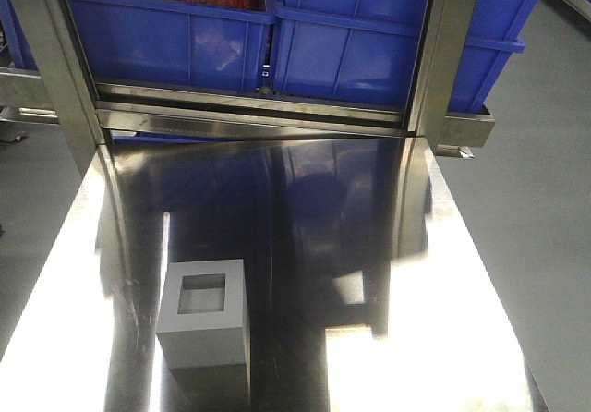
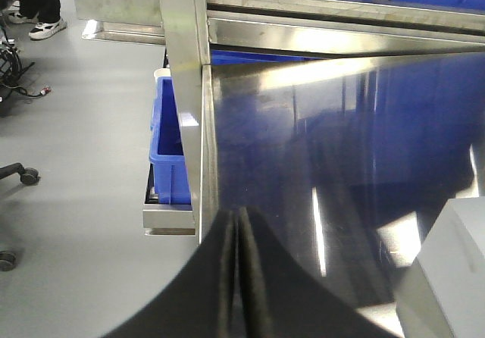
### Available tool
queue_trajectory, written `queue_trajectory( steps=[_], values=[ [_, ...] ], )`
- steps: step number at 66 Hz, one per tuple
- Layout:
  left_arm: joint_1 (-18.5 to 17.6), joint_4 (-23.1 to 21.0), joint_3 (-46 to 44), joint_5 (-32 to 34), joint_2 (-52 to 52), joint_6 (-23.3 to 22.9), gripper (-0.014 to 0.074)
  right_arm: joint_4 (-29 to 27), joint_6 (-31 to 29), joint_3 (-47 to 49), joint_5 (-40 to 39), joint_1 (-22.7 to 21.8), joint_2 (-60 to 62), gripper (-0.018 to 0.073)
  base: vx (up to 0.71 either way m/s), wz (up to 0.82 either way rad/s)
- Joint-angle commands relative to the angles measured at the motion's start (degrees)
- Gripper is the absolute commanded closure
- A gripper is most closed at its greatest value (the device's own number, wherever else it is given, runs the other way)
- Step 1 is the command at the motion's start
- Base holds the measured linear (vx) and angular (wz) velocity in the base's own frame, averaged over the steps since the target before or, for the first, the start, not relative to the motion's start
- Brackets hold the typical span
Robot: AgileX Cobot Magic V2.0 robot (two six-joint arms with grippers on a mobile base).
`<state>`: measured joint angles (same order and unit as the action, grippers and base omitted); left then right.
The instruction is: Sort gray base to blue bin
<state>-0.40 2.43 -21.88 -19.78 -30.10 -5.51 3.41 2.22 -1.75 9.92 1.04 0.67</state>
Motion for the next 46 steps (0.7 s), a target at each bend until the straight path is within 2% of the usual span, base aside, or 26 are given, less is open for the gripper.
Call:
queue_trajectory(
  steps=[1, 18, 27, 36, 46],
  values=[
    [-0.4, -0.1, -2.0, 3.7, -0.5, -0.6, 0.0602, 0.4, -0.3, -0.8, -4.2, -0.3, 0.7, 0.0568, 0.00, 0.00],
    [-0.4, -0.2, -2.0, 2.9, -0.5, -0.7, 0.0599, 0.4, -0.3, -0.8, -4.2, -0.3, 0.7, 0.0568, 0.00, 0.00],
    [-0.4, -0.1, -2.0, 3.3, -0.5, -0.7, 0.0566, 0.4, -0.3, -0.8, -4.2, -0.3, 0.7, 0.0568, 0.00, 0.00],
    [-0.4, -0.1, -2.0, 2.8, -0.5, -0.7, 0.0488, 0.4, -0.3, -0.8, -4.2, -0.3, 0.7, 0.0568, 0.00, 0.00],
    [-0.4, -0.1, -2.0, 2.5, -0.5, -0.7, 0.0339, 0.4, -0.3, -0.8, -4.2, -0.3, 0.7, 0.0568, 0.00, 0.00]
  ],
)
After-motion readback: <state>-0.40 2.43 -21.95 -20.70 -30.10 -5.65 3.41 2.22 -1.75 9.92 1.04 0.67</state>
